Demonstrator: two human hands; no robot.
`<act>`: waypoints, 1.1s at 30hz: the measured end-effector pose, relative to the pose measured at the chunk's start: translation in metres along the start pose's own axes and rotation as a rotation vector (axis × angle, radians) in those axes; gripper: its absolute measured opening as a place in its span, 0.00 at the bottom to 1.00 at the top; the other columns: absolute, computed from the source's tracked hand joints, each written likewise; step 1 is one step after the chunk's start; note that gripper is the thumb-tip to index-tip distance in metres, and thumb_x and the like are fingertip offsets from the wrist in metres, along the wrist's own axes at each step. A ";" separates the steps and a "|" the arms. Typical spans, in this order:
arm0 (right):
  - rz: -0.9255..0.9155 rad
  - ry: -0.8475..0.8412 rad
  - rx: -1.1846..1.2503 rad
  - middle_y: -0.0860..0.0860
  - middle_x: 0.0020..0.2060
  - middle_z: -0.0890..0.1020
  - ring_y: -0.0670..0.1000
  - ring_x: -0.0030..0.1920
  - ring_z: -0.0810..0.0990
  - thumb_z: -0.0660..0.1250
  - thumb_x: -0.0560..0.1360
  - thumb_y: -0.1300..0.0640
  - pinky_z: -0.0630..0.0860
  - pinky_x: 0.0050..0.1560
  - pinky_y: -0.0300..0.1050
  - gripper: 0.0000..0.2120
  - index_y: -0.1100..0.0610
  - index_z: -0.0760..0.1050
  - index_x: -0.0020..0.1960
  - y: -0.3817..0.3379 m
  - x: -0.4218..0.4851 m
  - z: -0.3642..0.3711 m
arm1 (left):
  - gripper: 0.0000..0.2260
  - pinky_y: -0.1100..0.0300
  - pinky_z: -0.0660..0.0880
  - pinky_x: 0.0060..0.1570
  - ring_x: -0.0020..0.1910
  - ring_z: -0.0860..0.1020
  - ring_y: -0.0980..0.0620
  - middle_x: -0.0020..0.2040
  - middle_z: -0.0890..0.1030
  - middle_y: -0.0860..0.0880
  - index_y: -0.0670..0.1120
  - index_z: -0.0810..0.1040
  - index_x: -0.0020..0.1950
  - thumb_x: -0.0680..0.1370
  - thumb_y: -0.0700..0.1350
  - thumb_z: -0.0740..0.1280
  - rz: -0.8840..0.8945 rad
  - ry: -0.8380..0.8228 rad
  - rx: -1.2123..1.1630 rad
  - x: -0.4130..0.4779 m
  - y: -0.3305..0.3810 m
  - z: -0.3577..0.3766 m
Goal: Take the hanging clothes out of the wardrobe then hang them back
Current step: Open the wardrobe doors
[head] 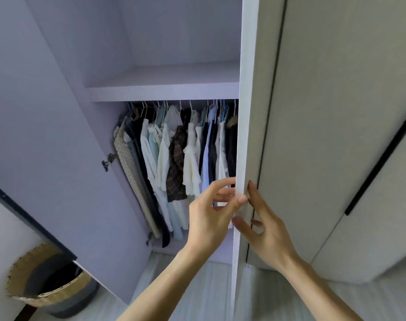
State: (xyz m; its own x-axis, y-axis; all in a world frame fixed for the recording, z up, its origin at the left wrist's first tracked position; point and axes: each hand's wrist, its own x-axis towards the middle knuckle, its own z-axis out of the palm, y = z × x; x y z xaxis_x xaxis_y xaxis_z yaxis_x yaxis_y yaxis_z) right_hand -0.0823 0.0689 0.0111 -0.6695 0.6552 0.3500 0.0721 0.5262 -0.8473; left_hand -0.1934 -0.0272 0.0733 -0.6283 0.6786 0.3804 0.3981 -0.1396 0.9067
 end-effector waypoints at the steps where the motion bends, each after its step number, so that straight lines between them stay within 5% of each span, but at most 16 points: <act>1: 0.014 0.017 0.008 0.32 0.74 0.64 0.36 0.71 0.68 0.68 0.75 0.42 0.76 0.64 0.51 0.36 0.29 0.51 0.76 0.004 -0.004 -0.007 | 0.16 0.68 0.76 0.45 0.47 0.82 0.60 0.45 0.84 0.61 0.67 0.80 0.50 0.72 0.47 0.76 -0.003 0.001 -0.009 -0.003 0.002 0.008; 7: -0.018 0.179 -0.017 0.35 0.61 0.80 0.37 0.54 0.81 0.70 0.77 0.52 0.83 0.47 0.42 0.32 0.43 0.63 0.77 0.026 -0.033 -0.040 | 0.21 0.72 0.74 0.50 0.51 0.81 0.62 0.50 0.83 0.65 0.65 0.79 0.59 0.74 0.42 0.75 0.099 -0.076 0.149 -0.022 0.006 0.049; 11: -0.081 0.288 -0.067 0.36 0.52 0.83 0.45 0.50 0.84 0.69 0.77 0.52 0.81 0.48 0.39 0.27 0.50 0.68 0.75 0.039 -0.046 -0.059 | 0.25 0.68 0.73 0.60 0.61 0.77 0.64 0.60 0.76 0.73 0.53 0.75 0.70 0.74 0.41 0.76 0.379 -0.074 0.400 -0.027 -0.001 0.071; 15: -0.148 0.328 -0.151 0.33 0.51 0.82 0.38 0.49 0.84 0.67 0.79 0.48 0.77 0.51 0.31 0.25 0.51 0.70 0.74 0.044 -0.051 -0.081 | 0.23 0.62 0.77 0.52 0.60 0.78 0.57 0.58 0.80 0.61 0.50 0.78 0.68 0.74 0.44 0.76 0.505 -0.028 0.509 -0.028 -0.005 0.090; 19: -0.178 0.311 -0.217 0.36 0.48 0.84 0.37 0.46 0.83 0.68 0.78 0.48 0.76 0.45 0.29 0.25 0.50 0.71 0.73 0.044 -0.055 -0.091 | 0.24 0.60 0.76 0.60 0.61 0.78 0.58 0.59 0.81 0.59 0.51 0.75 0.71 0.76 0.42 0.74 0.487 -0.074 0.499 -0.029 -0.006 0.091; 22: -0.209 0.346 -0.323 0.40 0.46 0.83 0.40 0.41 0.79 0.68 0.76 0.56 0.71 0.40 0.27 0.19 0.52 0.78 0.68 0.045 -0.070 -0.088 | 0.22 0.61 0.72 0.63 0.59 0.77 0.59 0.58 0.82 0.59 0.54 0.72 0.72 0.78 0.41 0.68 0.405 -0.171 0.563 -0.030 -0.015 0.076; 25: -0.213 0.294 -0.378 0.40 0.55 0.83 0.39 0.45 0.82 0.67 0.77 0.55 0.75 0.42 0.31 0.12 0.51 0.84 0.58 0.056 -0.100 -0.073 | 0.17 0.55 0.73 0.62 0.57 0.76 0.58 0.57 0.81 0.59 0.56 0.77 0.65 0.79 0.42 0.66 0.275 -0.239 0.758 -0.042 -0.045 0.051; 28: -0.139 0.125 -0.383 0.39 0.57 0.82 0.41 0.46 0.84 0.63 0.77 0.49 0.80 0.39 0.39 0.12 0.48 0.85 0.52 0.069 -0.123 -0.042 | 0.17 0.57 0.68 0.67 0.64 0.72 0.58 0.64 0.78 0.59 0.58 0.76 0.66 0.79 0.44 0.65 0.020 -0.288 0.891 -0.063 -0.085 0.018; 33: -0.121 -0.212 -0.485 0.44 0.57 0.83 0.48 0.55 0.83 0.61 0.74 0.45 0.82 0.49 0.42 0.16 0.46 0.84 0.55 0.068 -0.102 0.033 | 0.21 0.55 0.60 0.71 0.73 0.66 0.51 0.73 0.71 0.57 0.60 0.68 0.73 0.80 0.51 0.61 -0.411 -0.342 1.122 -0.085 -0.149 -0.057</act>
State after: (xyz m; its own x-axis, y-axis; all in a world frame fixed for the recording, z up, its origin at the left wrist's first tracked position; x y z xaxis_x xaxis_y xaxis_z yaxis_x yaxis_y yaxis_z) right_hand -0.0331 0.0203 -0.0957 -0.8252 0.4767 0.3029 0.2843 0.8140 -0.5065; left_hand -0.2381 -0.1052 -0.0837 -0.7026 0.7023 -0.1144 0.6700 0.7071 0.2261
